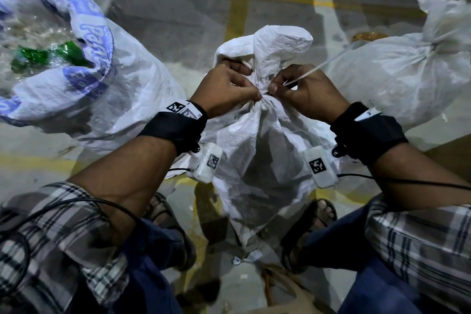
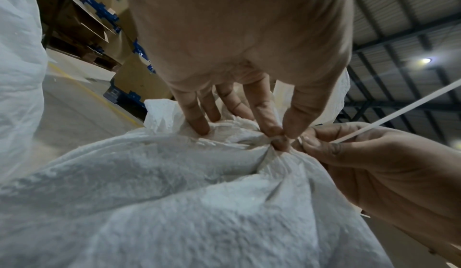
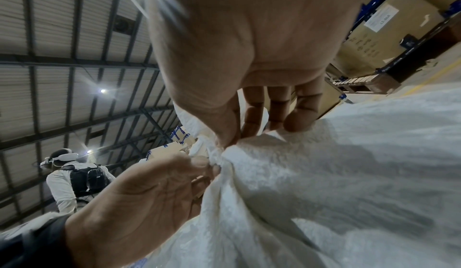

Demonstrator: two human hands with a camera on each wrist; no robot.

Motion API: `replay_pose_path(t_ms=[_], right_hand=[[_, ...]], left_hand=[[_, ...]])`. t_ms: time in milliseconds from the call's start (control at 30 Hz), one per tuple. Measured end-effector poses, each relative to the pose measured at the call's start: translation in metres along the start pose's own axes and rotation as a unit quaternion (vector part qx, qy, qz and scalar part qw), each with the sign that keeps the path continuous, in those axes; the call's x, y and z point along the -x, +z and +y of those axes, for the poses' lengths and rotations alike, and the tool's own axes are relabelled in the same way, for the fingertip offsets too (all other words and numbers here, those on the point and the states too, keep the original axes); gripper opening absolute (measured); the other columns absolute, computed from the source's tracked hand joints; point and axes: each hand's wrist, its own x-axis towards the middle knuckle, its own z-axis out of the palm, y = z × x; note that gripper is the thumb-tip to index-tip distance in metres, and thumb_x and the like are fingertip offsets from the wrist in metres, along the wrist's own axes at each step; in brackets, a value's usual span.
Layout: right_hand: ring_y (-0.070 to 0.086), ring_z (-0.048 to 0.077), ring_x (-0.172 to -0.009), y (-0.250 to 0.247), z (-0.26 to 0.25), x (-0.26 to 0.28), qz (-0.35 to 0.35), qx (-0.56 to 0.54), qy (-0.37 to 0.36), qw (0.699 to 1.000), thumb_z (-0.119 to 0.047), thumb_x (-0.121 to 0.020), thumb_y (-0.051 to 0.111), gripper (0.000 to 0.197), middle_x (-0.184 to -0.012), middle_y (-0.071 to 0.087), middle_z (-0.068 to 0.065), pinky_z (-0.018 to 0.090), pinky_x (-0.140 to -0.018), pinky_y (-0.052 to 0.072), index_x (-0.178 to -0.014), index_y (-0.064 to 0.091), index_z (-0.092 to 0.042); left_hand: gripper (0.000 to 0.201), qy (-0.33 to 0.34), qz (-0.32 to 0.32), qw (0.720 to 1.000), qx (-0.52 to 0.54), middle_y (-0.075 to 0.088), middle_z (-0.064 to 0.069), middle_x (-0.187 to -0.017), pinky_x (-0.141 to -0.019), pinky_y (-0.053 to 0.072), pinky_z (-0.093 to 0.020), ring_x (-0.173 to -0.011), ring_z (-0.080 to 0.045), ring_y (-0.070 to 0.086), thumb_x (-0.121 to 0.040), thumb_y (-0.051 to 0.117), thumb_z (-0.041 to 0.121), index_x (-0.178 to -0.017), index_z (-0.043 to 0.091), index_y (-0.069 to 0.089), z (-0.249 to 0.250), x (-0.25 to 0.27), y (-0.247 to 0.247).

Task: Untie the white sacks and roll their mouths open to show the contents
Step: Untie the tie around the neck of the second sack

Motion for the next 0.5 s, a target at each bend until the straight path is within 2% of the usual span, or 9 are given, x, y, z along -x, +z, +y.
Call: replay_pose_path(t_ms=[100,167,267,333,433,500], right_hand=[[0.065,0.023,-0.087,0.001,-0.002,0.000,-0.001,0.000,0.000,1.000,-0.020,-0.092,0.070,0.009,-0.091,0.069,0.006,0.038,-0.084,0.051,-0.086,0.073,-0.014],[0.065,0.017,-0.085,0.001,-0.004,0.002,0.014,-0.028,0.003,1.000,-0.021,-0.090,0.072,0.009,-0.089,0.069,0.004,0.034,-0.081,0.051,-0.085,0.074,-0.014],[0.063,0.005,-0.075,0.003,-0.010,0.008,0.016,-0.118,-0.018,0.993,-0.026,-0.087,0.079,0.014,-0.087,0.071,0.000,0.016,-0.066,0.047,-0.086,0.075,-0.013],[0.063,0.010,-0.080,0.009,-0.010,0.011,-0.011,-0.126,-0.040,0.991,-0.019,-0.084,0.080,0.015,-0.096,0.070,0.002,0.016,-0.068,0.047,-0.094,0.074,-0.009],[0.065,0.021,-0.089,0.013,-0.007,0.010,0.017,-0.078,-0.070,0.994,-0.006,-0.081,0.078,0.021,-0.106,0.068,0.004,0.018,-0.070,0.046,-0.101,0.073,-0.012],[0.065,0.021,-0.089,0.016,-0.005,0.010,0.041,-0.050,-0.109,0.992,-0.008,-0.082,0.079,0.024,-0.106,0.067,0.005,0.023,-0.072,0.049,-0.105,0.076,-0.014]], left_hand=[[0.009,-0.013,0.008,1.000,0.007,0.066,0.008,-0.114,-0.096,0.046,-0.024,-0.112,0.004,0.052,-0.074,0.081,0.030,-0.077,0.022,0.083,0.000,-0.001,0.001],[0.009,-0.019,0.013,1.000,0.018,0.065,0.011,-0.111,-0.095,0.046,-0.024,-0.110,0.005,0.052,-0.074,0.082,0.028,-0.076,0.020,0.083,0.000,-0.003,0.001],[0.016,-0.022,0.013,0.999,0.046,0.064,0.014,-0.096,-0.090,0.046,-0.025,-0.106,0.006,0.053,-0.073,0.083,0.028,-0.076,0.012,0.082,-0.001,-0.004,0.000],[0.023,-0.026,0.013,0.997,0.066,0.064,0.016,-0.088,-0.085,0.046,-0.023,-0.104,0.006,0.054,-0.067,0.082,0.030,-0.076,0.009,0.081,-0.002,-0.005,-0.002],[0.011,-0.025,0.005,0.998,0.058,0.062,0.018,-0.095,-0.087,0.045,-0.020,-0.104,0.006,0.053,-0.065,0.080,0.031,-0.071,0.022,0.081,-0.002,-0.005,-0.006],[0.007,-0.009,-0.004,0.999,0.045,0.065,0.016,-0.095,-0.091,0.047,-0.025,-0.106,-0.001,0.057,-0.062,0.076,0.034,-0.065,0.029,0.079,0.000,-0.004,-0.008]])
